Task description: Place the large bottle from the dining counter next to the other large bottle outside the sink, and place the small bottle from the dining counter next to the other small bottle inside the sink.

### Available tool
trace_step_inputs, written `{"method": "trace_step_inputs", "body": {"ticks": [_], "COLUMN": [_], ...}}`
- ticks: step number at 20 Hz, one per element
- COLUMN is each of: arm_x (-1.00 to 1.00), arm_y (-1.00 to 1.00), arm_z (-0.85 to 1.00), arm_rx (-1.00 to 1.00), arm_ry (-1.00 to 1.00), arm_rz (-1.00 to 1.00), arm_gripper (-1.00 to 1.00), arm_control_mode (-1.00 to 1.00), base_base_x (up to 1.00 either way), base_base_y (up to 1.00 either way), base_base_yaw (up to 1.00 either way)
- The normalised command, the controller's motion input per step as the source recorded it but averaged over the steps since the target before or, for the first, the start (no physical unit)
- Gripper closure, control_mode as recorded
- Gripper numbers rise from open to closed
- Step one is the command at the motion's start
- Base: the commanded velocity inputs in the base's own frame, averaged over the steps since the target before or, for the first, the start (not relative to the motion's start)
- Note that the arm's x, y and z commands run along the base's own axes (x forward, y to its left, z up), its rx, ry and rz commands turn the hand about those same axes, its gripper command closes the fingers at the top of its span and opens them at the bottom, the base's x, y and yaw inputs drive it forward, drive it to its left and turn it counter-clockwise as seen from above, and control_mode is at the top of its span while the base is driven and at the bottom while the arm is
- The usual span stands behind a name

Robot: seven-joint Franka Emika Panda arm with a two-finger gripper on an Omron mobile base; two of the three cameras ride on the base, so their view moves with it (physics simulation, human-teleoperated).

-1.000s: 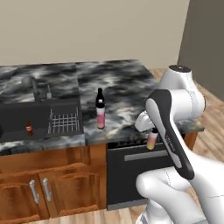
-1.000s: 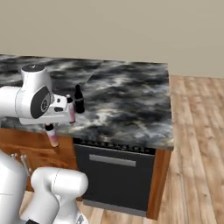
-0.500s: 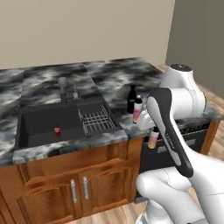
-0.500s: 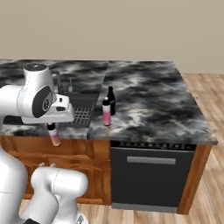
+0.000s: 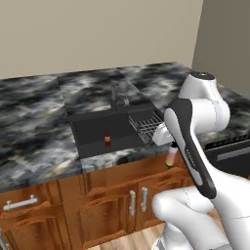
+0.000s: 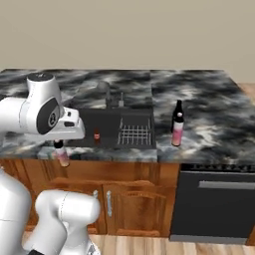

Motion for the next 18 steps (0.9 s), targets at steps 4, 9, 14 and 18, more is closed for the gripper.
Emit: {"method": "trace_step_inputs", "body": {"ticks": [4,9,14,18], "arm_x": [0.0,0.0,0.0,0.0], "arm_y": [0.0,0.0,0.0,0.0], "arm_z": [0.0,0.0,0.0,0.0], "arm_rx": [0.0,0.0,0.0,0.0], "arm_ry": [0.0,0.0,0.0,0.0], "arm_rz": [0.0,0.0,0.0,0.0], "arm_gripper": [1.0,1.0,1.0,1.0], "arm_control_mode": [1.0,1.0,1.0,1.0], "base_base_x": [0.79,0.44,0.63,0.52], "base_base_y": [0.75,0.04,0.0,0.0], "base_base_yaw": [0.04,0.23,0.28,0.25]}}
